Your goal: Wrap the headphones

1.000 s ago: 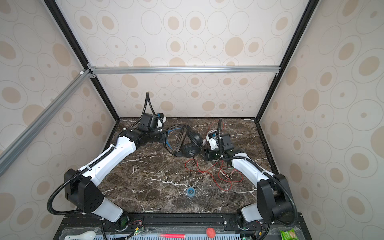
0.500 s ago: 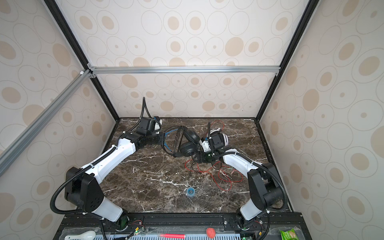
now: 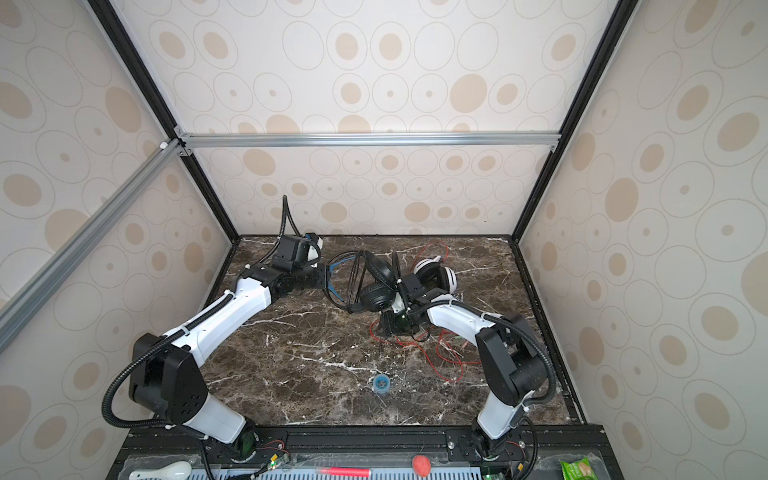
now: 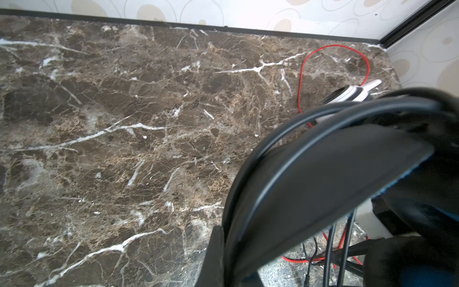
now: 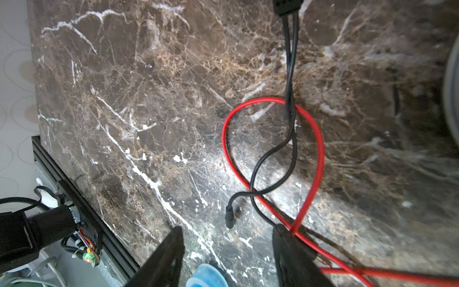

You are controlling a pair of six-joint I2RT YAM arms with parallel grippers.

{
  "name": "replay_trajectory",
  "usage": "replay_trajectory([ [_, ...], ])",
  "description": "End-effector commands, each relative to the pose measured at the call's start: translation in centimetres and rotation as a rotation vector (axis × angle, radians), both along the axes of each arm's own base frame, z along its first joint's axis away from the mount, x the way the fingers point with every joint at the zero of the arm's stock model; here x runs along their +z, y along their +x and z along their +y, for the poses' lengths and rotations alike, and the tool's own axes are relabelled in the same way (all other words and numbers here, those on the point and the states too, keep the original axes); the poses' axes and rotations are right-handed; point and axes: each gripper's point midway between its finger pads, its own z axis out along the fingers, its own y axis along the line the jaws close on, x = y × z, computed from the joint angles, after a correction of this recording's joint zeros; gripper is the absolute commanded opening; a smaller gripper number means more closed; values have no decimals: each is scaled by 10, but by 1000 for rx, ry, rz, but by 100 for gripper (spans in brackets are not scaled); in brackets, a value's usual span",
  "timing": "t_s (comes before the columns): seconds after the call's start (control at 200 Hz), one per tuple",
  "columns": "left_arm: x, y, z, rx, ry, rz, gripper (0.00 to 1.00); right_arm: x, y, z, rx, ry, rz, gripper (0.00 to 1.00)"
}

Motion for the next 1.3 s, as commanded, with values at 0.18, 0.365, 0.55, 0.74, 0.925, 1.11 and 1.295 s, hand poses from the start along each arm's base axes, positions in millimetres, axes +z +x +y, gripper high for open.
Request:
replay_trajectory([
  [0.18,40,4,-13,-27,-109,-96,0,-23,5,12,9,-39,20,58],
  [0.365,39,4,-12,-24,-113,-94,0,-35,9,13,18,-69,16,58],
  [0.55,38,5,-13,-24,-123,-94,0,-42,15,13,41,-107,8,57],
  [0.74,38,6,-14,-22,-126,-94,0,-47,16,18,73,-124,7,55],
  [0.925,38,6,-12,-17,-123,-94,0,-56,13,16,89,-144,22,46],
  [1.11,38,7,-13,-16,-124,-95,0,-62,10,12,95,-155,32,36],
  [1.295,38,8,-11,-13,-122,-96,0,-63,6,10,105,-163,37,21],
])
